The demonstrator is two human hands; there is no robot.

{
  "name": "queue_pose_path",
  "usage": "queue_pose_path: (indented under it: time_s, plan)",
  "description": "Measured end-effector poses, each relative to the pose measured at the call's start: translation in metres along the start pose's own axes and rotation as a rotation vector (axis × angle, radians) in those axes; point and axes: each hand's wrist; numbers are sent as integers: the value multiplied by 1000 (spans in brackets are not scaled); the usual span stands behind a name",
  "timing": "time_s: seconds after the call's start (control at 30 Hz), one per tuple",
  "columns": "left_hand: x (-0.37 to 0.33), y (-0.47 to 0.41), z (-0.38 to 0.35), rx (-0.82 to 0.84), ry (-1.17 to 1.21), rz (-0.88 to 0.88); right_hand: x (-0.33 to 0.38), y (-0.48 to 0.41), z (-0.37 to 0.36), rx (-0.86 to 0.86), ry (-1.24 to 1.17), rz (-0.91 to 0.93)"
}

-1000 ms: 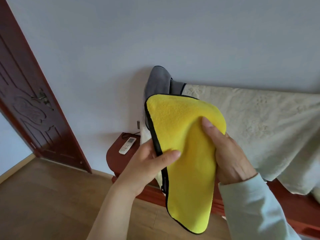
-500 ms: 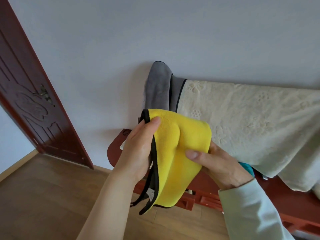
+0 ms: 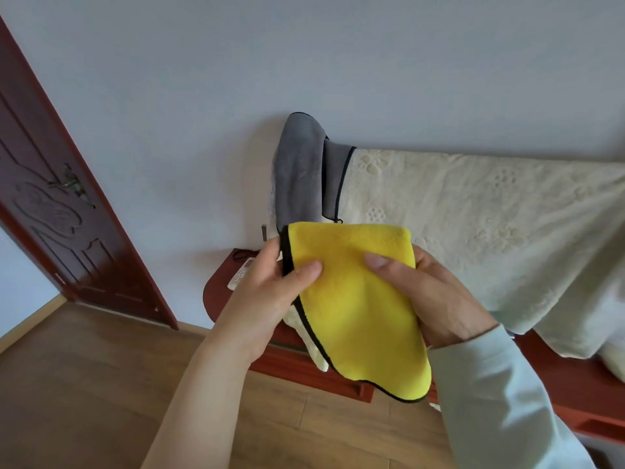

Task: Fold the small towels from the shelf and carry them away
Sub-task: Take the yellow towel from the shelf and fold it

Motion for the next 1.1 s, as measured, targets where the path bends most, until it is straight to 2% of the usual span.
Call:
queue_pose_path:
  time_s: [0.1, 0.27, 0.5, 0.6, 0.7, 0.87, 1.0, 1.1]
  plan:
    - [-2, -1, -2, 0, -90, -17, 2, 2, 4, -24, 5, 1]
    - [-9, -7, -2, -144, -288, -118, -1, 0, 10, -117, 95, 40]
    - [-12, -6, 8, -8, -154, -211, -2, -7, 25, -209, 347, 109]
    - [-10, -5, 13, 17, -182, -236, 1, -11, 28, -156, 341, 151]
    - [-9, -7, 18, -14, -308, -278, 2, -15, 29, -62, 255, 230]
    - [-15, -10, 22, -72, -595, -312, 4, -12, 26, -152, 478, 247]
    - [-12, -11, 25, -103, -643, -337, 7, -7, 22, -231, 554, 238]
    - [-11, -11, 27, -127, -641, -338, 8, -8, 20, -224, 506, 241]
Point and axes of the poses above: each hand's wrist, its own y-axis away from the middle knuckle, its own z-axis out of the back of the hand, x = y × z, and after that the axes turned 14 degrees about -z, right-handed
